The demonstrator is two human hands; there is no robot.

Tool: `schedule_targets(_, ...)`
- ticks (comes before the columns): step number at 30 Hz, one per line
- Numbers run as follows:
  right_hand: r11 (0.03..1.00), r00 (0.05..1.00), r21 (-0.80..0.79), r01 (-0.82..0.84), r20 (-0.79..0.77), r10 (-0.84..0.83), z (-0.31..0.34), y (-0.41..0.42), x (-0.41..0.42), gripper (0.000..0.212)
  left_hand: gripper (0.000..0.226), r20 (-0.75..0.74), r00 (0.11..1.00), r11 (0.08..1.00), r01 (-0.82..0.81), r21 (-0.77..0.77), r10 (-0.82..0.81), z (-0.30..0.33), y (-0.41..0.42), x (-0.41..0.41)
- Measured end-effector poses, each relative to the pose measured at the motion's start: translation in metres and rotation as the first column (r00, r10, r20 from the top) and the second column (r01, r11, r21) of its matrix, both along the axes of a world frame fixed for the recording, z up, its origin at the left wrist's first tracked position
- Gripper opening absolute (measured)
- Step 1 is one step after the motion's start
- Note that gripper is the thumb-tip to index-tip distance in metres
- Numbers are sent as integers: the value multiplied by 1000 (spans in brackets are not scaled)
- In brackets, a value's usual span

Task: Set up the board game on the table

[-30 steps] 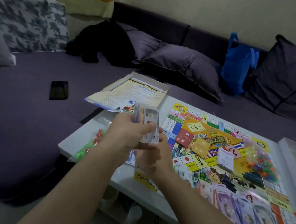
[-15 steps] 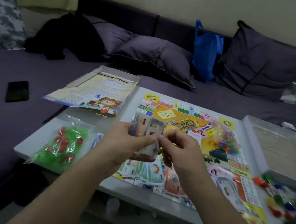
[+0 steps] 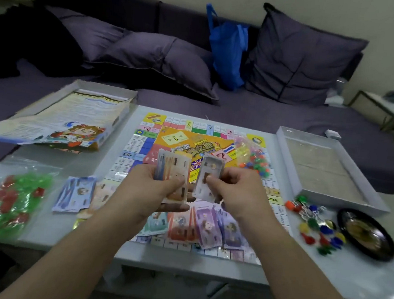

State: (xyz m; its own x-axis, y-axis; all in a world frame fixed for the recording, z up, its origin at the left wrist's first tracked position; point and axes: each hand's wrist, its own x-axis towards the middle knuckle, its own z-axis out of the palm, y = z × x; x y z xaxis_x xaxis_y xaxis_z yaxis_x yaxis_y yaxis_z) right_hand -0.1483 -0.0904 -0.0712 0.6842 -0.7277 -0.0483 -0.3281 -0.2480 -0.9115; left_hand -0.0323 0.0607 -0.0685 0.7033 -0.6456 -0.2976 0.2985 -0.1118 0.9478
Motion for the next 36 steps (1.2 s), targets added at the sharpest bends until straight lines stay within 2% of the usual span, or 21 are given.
schedule_targets(4,982,958,-179,66,-263,-112,2,-47,-40,26,10,-16,998,998,55,2,-55,2,-18,-17)
schedule_targets(7,967,894,-239,91,-407,-185,-3,-66,-67,30,11,-28,995,995,100,9,-100,1,-27,-28)
schedule_targets(11,964,784,-266,2,-598,-167,-20,-68,-79,29,15,-80,988,990,138,14,-136,0,-35,-41)
schedule_targets(14,920,664,-386,-66,-705,-248,-29,-65,-81,34,16,-101,978,983,183,21,-180,-1,-37,-50)
schedule_targets(15,903,660,-424,-73,-699,-275,-27,-62,-82,34,17,-104,976,980,195,22,-192,-1,-36,-52)
schedule_targets(17,912,773,-410,-12,-582,-252,-20,-55,-82,30,18,-100,972,976,218,24,-215,-3,-36,-54)
schedule_targets(18,950,872,-309,34,-456,-179,-15,-51,-81,29,20,-90,970,973,231,24,-228,-5,-35,-55)
schedule_targets(19,989,951,-139,45,-297,-85,-9,-45,-78,29,22,-78,967,970,244,25,-241,-6,-35,-55)
schedule_targets(20,999,990,41,6,-140,0,-3,-37,-74,28,24,-67,964,966,258,25,-256,-7,-34,-55)
schedule_targets(21,988,998,147,-48,-33,53,1,-29,-71,25,27,-59,960,961,275,24,-274,-8,-34,-55)
schedule_targets(22,986,996,144,-89,4,89,2,-23,-67,22,29,-51,954,955,296,20,-295,-7,-32,-55)
schedule_targets(25,995,995,-20,-93,-28,92,-2,-15,-53,17,27,-82,946,949,314,-24,-315,-4,-28,-51)
schedule_targets(27,996,997,31,-79,29,78,-2,-16,-46,18,22,-121,957,965,260,-42,-263,-2,-24,-45)
schedule_targets(29,993,996,80,-84,48,80,-1,-15,-41,18,19,-78,971,974,225,-27,-226,-1,-19,-39)
schedule_targets(33,985,991,113,-133,21,131,-3,-9,-28,18,15,-25,988,988,154,17,-153,-2,-7,-28)
schedule_targets(36,981,989,124,-150,4,151,-5,-4,-15,15,16,-46,992,992,120,27,-118,-1,1,-21)
